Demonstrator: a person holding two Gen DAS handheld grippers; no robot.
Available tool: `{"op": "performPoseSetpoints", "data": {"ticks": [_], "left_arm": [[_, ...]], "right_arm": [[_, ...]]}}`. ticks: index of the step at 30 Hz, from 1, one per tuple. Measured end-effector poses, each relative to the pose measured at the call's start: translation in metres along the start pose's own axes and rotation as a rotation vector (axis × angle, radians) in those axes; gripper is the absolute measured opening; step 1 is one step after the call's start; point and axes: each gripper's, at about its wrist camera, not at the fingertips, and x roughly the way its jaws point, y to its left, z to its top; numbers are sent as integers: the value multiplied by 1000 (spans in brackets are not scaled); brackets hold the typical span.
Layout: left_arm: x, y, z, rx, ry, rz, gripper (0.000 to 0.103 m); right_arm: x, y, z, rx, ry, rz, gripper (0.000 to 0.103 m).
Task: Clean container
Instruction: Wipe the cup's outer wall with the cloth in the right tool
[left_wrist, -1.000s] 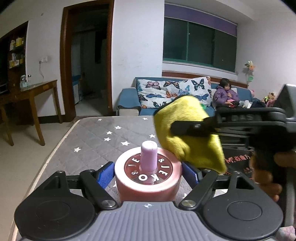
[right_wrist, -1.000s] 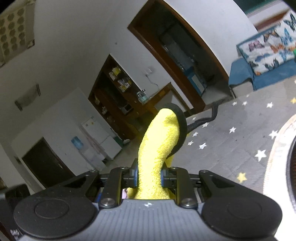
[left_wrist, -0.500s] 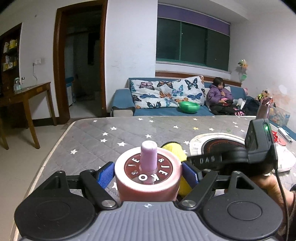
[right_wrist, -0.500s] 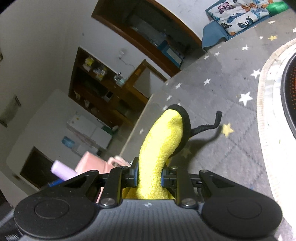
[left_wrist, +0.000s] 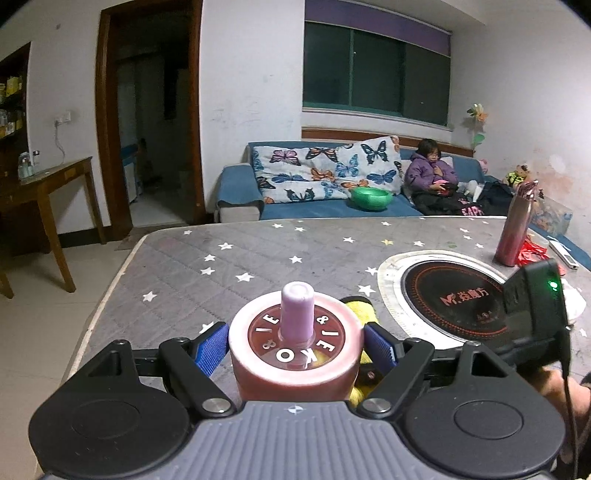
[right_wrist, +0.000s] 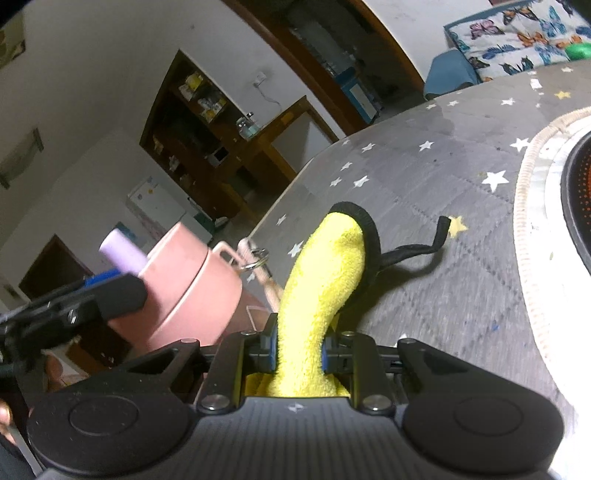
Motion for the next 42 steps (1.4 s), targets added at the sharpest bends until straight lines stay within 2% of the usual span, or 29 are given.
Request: {"op": "performPoseSetpoints", "data": {"ticks": [3, 8, 14, 18, 23, 29, 40, 42], "left_arm": [[-2, -4, -2, 11, -4, 30, 82], [-3, -7, -5, 21, -16, 35, 82], [-2, -6, -8, 25, -27, 30, 82], [-2, -6, -9, 27, -34, 24, 82], [-1, -1, -9, 29, -39, 19, 82], [0, 3, -9, 29, -38, 5, 82], [2, 7, -6, 36, -16, -6, 82], [2, 5, -6, 39, -13, 4, 82]], "right_arm": [[-7, 6, -7, -24, 12, 8, 20], [-20, 17, -8, -55, -1, 21, 20], [-45, 28, 20, -46, -112, 76, 20], [-46, 31, 47, -5, -174, 129, 20], [-22, 17, 56, 99, -151, 166, 20], [-4, -2, 44, 119, -106, 124, 20], [7, 7, 22, -3, -16, -2, 20], [9, 14, 16, -65, 7, -39, 20]]}}
